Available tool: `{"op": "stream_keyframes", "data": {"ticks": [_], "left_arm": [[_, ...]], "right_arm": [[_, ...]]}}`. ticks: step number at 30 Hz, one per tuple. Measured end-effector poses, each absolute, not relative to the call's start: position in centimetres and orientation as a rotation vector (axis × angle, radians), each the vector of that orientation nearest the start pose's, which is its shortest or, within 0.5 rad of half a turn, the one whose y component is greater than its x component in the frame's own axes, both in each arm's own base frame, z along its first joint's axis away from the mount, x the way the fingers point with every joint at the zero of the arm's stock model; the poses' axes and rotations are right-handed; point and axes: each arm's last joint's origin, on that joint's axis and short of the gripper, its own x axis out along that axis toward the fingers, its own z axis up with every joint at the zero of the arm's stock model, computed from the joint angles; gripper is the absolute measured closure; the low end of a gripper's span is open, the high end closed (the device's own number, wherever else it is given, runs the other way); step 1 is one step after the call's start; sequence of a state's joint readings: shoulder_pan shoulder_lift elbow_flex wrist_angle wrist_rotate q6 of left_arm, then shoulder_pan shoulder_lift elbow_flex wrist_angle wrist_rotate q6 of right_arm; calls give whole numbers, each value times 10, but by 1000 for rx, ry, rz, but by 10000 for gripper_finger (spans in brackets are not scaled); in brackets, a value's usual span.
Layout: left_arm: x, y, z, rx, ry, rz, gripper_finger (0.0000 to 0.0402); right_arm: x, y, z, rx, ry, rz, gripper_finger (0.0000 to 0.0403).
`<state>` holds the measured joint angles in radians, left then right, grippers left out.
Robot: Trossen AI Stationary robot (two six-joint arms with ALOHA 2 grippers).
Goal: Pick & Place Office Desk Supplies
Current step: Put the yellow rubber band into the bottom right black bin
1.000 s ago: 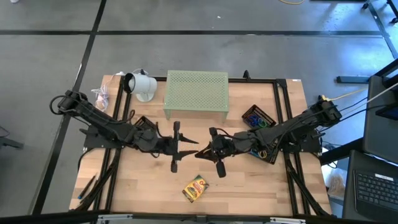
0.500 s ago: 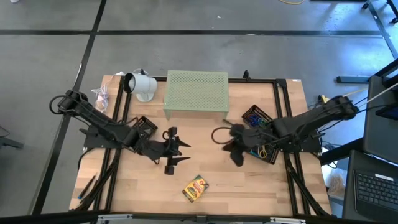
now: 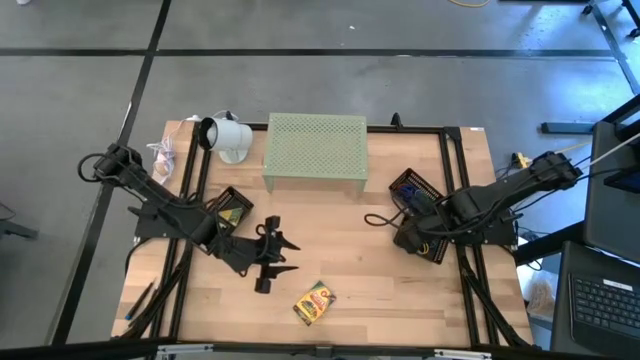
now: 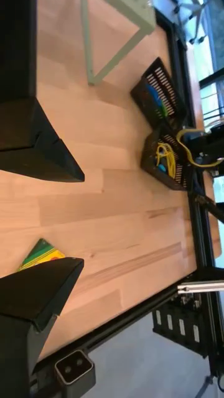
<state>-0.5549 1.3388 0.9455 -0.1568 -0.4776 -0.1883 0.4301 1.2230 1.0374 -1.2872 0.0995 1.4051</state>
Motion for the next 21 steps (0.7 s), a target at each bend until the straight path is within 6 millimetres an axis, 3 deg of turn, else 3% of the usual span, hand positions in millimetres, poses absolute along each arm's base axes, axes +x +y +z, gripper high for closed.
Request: {"op": "stream_keyframes", "data": {"ticks": [8,21], "left_arm": [[249,-144,271,93,505,-40,196],[248,-145,271,66,508,-43,196]], "right_arm": [[179,82,261,761,1401,-740,391],[178,81,250,644,1527,-848,275]]}}
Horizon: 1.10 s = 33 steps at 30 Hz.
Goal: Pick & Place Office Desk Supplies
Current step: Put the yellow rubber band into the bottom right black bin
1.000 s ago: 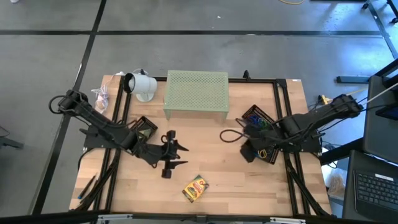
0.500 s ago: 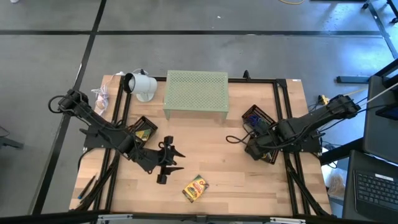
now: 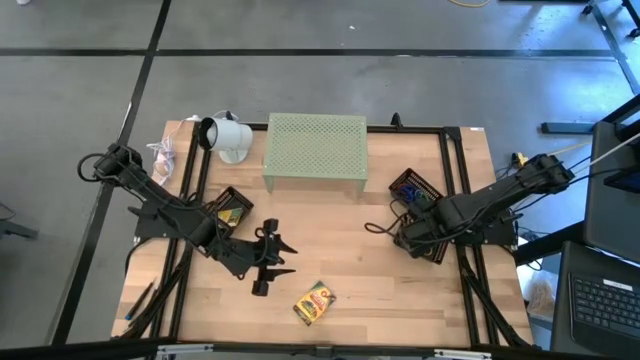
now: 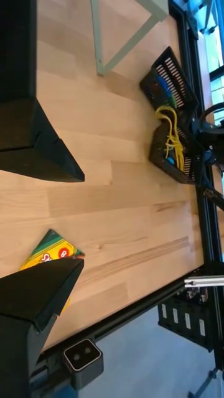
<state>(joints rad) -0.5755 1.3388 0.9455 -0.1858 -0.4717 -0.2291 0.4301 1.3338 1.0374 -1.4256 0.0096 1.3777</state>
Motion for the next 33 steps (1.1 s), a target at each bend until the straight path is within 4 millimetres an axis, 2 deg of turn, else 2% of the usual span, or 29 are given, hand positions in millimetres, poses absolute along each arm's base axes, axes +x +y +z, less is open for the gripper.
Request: {"op": "stream_keyframes", "data": {"ticks": [5,10,15,23,28,33], "left_arm": [[247,-145,269,51,524,-36,196],[243,-142,262,28,591,-7,196],[236,-138,234,-20,641,-3,196],[231,-142,197,-99,570,-232,196],[240,-149,180,-41,523,-302,196],[251,-155,163,36,506,-351,196]], "right_arm": [[178,81,250,640,1532,-844,239],[178,81,250,642,1530,-842,223],[180,81,250,633,1496,-842,221],[185,82,249,628,1415,-828,221],[188,83,249,643,1384,-809,221],[197,85,250,656,1271,-777,221]]}}
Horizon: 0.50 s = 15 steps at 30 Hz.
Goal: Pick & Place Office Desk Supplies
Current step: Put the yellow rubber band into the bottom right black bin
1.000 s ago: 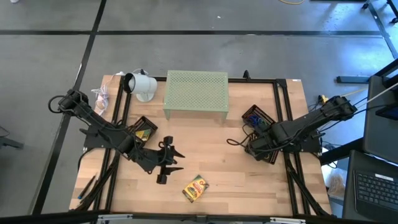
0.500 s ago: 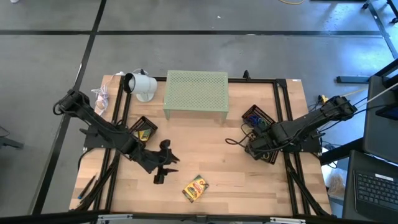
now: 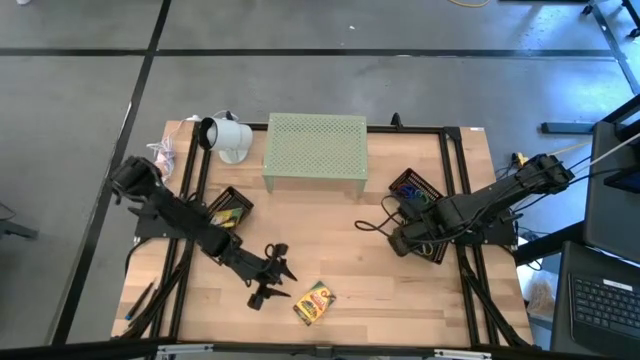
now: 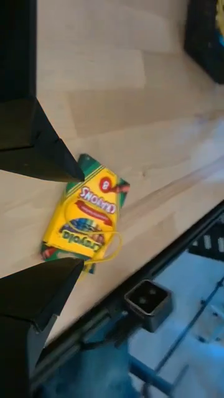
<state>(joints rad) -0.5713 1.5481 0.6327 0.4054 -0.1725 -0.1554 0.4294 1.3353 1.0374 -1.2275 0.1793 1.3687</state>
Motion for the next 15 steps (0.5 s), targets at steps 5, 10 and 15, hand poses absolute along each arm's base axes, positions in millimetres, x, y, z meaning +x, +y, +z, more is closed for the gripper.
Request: {"op": "stream_keyframes", "data": {"ticks": [5,10,15], "left_arm": [[259,-156,152,118,479,-407,196],[270,-149,145,98,451,-509,196],[285,-145,126,77,466,-552,199]], "right_arm": [[205,86,251,605,1189,-709,221],[208,87,251,595,1169,-678,221],[208,86,251,572,1141,-693,221]]}}
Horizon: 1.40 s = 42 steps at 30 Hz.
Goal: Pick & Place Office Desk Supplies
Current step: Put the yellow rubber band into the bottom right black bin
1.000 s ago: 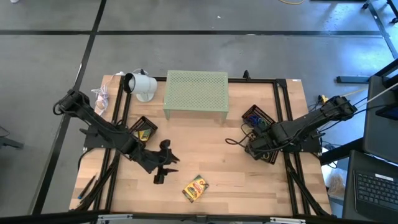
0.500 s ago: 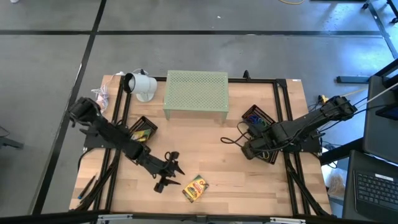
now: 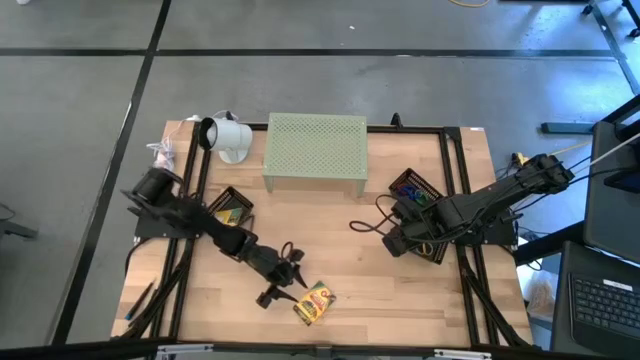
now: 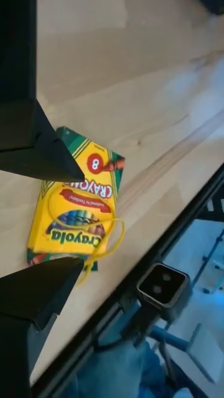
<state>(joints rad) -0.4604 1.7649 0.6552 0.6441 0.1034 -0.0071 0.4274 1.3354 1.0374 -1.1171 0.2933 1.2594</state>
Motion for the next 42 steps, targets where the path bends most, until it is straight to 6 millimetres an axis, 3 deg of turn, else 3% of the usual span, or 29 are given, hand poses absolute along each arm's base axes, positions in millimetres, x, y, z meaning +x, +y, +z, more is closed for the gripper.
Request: {"op": "stream_keyframes", "data": {"ticks": [8,14,21,32,39,42], "left_arm": [[316,-156,109,151,517,-672,208],[326,-150,103,177,629,-701,220],[328,-145,102,272,620,-704,256],[330,-142,102,298,616,-668,390],[329,-141,105,307,615,-646,400],[328,-139,116,321,599,-624,400]], "right_arm": [[209,85,252,550,1133,-688,221],[209,85,252,543,1121,-695,221],[209,84,252,520,1093,-710,221],[209,84,252,520,1093,-710,221],[209,84,252,521,1093,-710,221],[209,84,252,521,1092,-710,221]]}}
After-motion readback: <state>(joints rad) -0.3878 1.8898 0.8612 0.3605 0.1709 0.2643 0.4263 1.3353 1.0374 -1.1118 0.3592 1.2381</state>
